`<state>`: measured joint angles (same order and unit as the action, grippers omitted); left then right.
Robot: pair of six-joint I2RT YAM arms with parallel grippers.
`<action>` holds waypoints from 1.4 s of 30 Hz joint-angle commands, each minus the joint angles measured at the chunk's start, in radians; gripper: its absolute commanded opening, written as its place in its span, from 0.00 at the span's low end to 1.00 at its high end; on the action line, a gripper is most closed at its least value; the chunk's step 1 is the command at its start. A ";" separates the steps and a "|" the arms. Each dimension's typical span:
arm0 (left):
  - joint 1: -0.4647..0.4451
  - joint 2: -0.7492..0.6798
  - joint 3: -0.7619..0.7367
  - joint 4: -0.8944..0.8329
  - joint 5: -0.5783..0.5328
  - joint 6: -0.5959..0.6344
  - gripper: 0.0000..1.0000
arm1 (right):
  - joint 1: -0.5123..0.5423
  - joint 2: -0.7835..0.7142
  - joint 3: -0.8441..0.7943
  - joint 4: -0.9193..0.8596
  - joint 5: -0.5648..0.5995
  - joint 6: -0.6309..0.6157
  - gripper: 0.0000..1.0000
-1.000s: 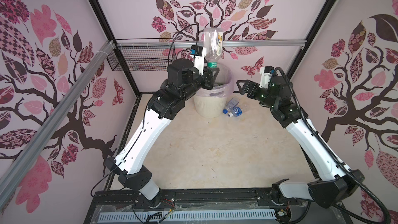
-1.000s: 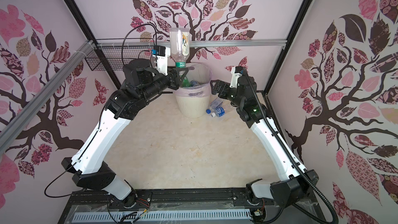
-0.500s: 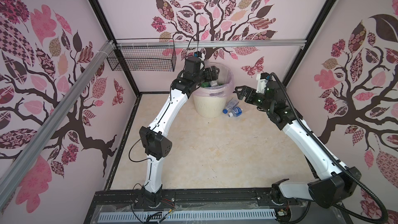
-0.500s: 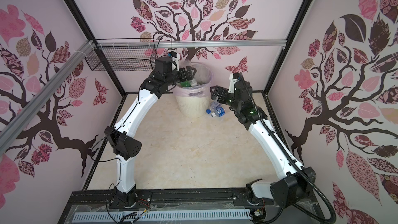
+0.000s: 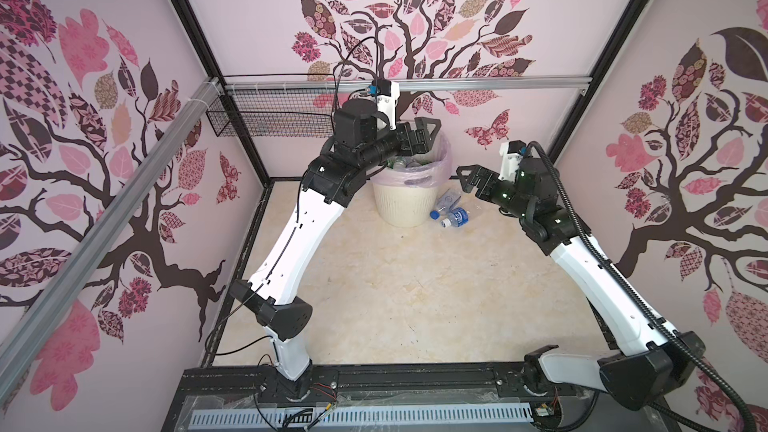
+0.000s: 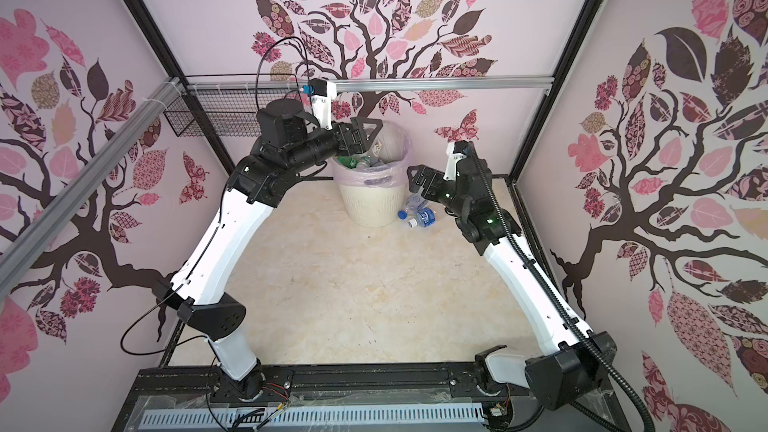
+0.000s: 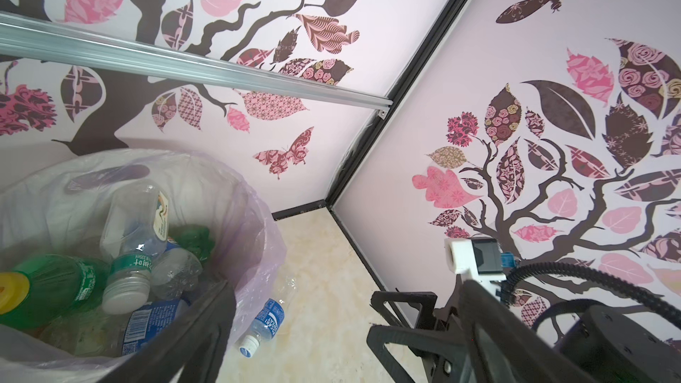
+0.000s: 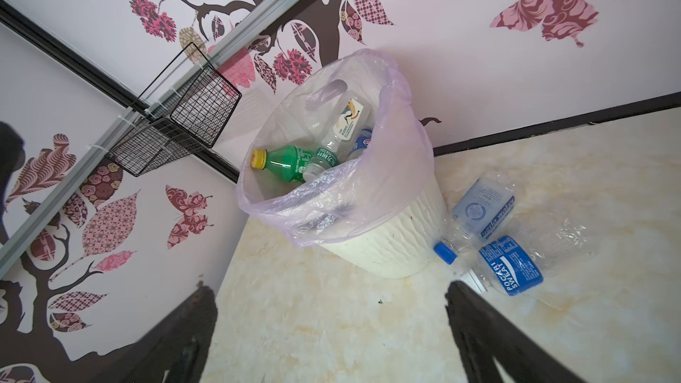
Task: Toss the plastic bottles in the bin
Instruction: 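Draw left gripper back while right gripper moves to the POCARI SWEAT bottle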
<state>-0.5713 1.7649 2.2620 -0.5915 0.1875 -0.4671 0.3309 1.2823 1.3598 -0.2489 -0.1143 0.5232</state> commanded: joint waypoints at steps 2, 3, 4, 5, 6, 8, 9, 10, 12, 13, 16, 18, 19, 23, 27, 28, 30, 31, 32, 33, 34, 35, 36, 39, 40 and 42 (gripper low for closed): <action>-0.006 -0.050 -0.147 0.016 0.019 0.021 0.97 | -0.012 0.006 0.006 -0.088 0.068 -0.020 1.00; -0.006 -0.077 -0.193 0.027 0.022 0.021 0.97 | -0.023 0.018 0.002 -0.098 0.074 -0.015 1.00; -0.007 -0.099 -0.243 0.039 0.025 0.023 0.97 | -0.038 0.029 -0.009 -0.100 0.076 -0.005 1.00; -0.007 -0.122 -0.281 0.049 0.026 0.022 0.97 | -0.052 0.036 -0.021 -0.096 0.075 0.004 1.00; -0.009 -0.148 -0.329 0.062 0.028 0.024 0.97 | -0.068 0.044 -0.040 -0.086 0.070 0.012 0.99; -0.013 -0.193 -0.418 0.082 0.032 0.030 0.97 | -0.097 0.062 -0.068 -0.068 0.067 0.031 1.00; -0.016 -0.215 -0.459 0.090 0.033 0.036 0.97 | -0.110 0.075 -0.083 -0.059 0.066 0.035 1.00; -0.020 -0.236 -0.498 0.098 0.035 0.042 0.97 | -0.120 0.089 -0.098 -0.051 0.070 0.038 1.00; -0.025 -0.267 -0.563 0.110 0.035 0.054 0.97 | -0.133 0.118 -0.123 -0.041 0.094 0.045 0.99; -0.026 -0.281 -0.599 0.116 0.036 0.055 0.97 | -0.138 0.135 -0.137 -0.028 0.103 0.045 0.99; -0.026 -0.313 -0.706 0.144 0.039 0.048 0.97 | -0.158 0.198 -0.160 -0.001 0.109 0.055 0.99; -0.027 -0.327 -0.775 0.170 0.044 0.038 0.97 | -0.161 0.241 -0.164 0.015 0.134 0.052 0.99; -0.028 -0.331 -0.808 0.181 0.046 0.034 0.97 | -0.163 0.270 -0.164 0.022 0.152 0.054 1.00; -0.031 -0.335 -0.910 0.216 0.056 0.021 0.97 | -0.199 0.374 -0.156 0.046 0.138 0.100 1.00; -0.032 -0.329 -0.995 0.258 0.071 -0.001 0.97 | -0.222 0.458 -0.147 0.102 0.124 0.130 0.99; -0.033 -0.327 -1.012 0.270 0.076 -0.006 0.97 | -0.227 0.482 -0.132 0.109 0.117 0.134 1.00; -0.034 -0.318 -1.040 0.286 0.082 -0.015 0.97 | -0.239 0.535 -0.095 0.109 0.102 0.142 0.99; -0.036 -0.313 -1.052 0.295 0.084 -0.019 0.97 | -0.246 0.561 -0.074 0.110 0.091 0.149 0.99; -0.036 -0.309 -1.060 0.300 0.084 -0.024 0.97 | -0.251 0.582 -0.060 0.116 0.079 0.152 1.00; -0.035 -0.303 -1.067 0.304 0.084 -0.027 0.97 | -0.256 0.604 -0.046 0.121 0.073 0.156 0.99; -0.035 -0.296 -1.070 0.302 0.084 -0.029 0.97 | -0.259 0.624 -0.029 0.123 0.073 0.157 1.00; -0.035 -0.292 -1.074 0.303 0.086 -0.030 0.97 | -0.260 0.642 -0.013 0.125 0.070 0.157 1.00; -0.035 -0.289 -1.079 0.304 0.087 -0.031 0.97 | -0.262 0.665 0.006 0.124 0.062 0.157 0.99; -0.035 -0.275 -1.092 0.310 0.093 -0.035 0.97 | -0.263 0.717 0.063 0.114 0.045 0.157 1.00; -0.035 -0.270 -1.097 0.310 0.093 -0.035 0.97 | -0.264 0.733 0.076 0.111 0.048 0.159 1.00; -0.035 -0.260 -1.102 0.310 0.095 -0.036 0.97 | -0.265 0.757 0.095 0.110 0.055 0.164 1.00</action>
<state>-0.6029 1.4864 1.1931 -0.3115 0.2722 -0.4984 0.0704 1.9865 1.4109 -0.1299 -0.0536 0.6765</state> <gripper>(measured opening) 0.972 0.995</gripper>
